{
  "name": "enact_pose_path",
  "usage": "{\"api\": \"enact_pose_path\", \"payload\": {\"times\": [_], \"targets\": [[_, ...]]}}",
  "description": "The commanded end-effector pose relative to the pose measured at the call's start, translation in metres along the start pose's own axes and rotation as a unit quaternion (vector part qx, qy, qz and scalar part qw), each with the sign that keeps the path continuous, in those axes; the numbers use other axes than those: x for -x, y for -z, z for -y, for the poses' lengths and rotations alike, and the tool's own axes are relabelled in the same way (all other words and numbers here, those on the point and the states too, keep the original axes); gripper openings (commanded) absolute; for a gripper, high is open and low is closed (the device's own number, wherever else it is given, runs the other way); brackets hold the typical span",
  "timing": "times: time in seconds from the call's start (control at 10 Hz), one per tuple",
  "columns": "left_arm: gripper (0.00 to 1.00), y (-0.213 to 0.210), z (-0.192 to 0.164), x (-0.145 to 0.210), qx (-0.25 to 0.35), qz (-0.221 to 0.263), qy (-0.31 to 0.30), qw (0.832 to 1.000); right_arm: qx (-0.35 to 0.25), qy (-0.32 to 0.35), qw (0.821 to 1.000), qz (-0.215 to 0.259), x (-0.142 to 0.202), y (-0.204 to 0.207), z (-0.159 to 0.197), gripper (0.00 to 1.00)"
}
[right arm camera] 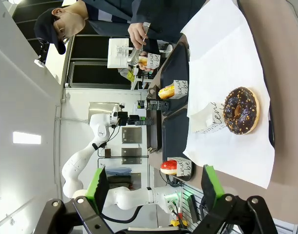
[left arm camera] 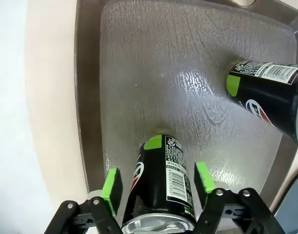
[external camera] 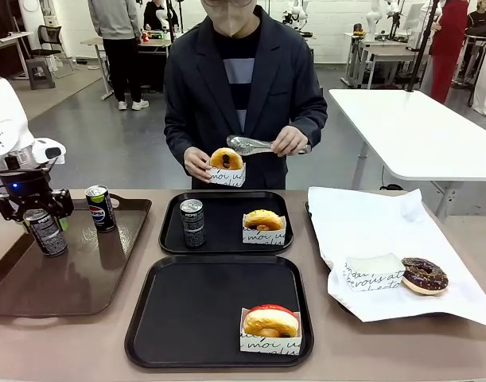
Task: Set up donuts and drinks on trays.
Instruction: Pick up one Pepsi coke from the Handle tray and place it on the Flat Tray without a Pepsi coke.
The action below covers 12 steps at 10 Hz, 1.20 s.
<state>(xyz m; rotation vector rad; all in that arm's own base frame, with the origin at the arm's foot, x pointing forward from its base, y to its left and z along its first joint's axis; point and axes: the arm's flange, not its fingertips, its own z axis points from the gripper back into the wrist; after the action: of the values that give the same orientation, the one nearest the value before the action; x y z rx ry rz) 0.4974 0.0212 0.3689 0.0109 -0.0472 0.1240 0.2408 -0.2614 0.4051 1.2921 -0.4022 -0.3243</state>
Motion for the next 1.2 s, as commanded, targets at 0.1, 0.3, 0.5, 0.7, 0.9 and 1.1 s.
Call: {"api": "enact_pose_path", "payload": {"times": [0.1,0.3,0.5,0.7,0.9,1.1], "targets": [[0.25,-0.007,-0.002,-0.002,0.016,-0.004,-0.009,1.0,-0.013,-0.009,1.0,0.009,-0.002,0.0,-0.001,1.0],[0.0,-0.009,-0.001,-0.001,0.017,-0.006,-0.014,1.0,-0.013,-0.009,1.0,0.009,-0.002,0.0,-0.001,1.0],[0.01,-0.017,-0.001,0.001,0.018,-0.008,-0.022,1.0,-0.013,-0.009,1.0,0.009,-0.002,0.0,-0.001,1.0],[0.0,-0.033,0.005,0.008,0.011,-0.029,-0.016,0.999,-0.013,-0.009,1.0,0.009,-0.002,0.0,-0.001,1.0],[0.0,-0.077,0.022,0.034,-0.026,-0.061,0.026,0.997,-0.013,-0.009,1.0,0.009,-0.002,0.0,-0.001,1.0],[0.0,-0.124,0.037,0.071,-0.041,-0.052,0.082,0.994,-0.013,-0.009,1.0,0.009,-0.002,0.0,-0.001,1.0]]}}
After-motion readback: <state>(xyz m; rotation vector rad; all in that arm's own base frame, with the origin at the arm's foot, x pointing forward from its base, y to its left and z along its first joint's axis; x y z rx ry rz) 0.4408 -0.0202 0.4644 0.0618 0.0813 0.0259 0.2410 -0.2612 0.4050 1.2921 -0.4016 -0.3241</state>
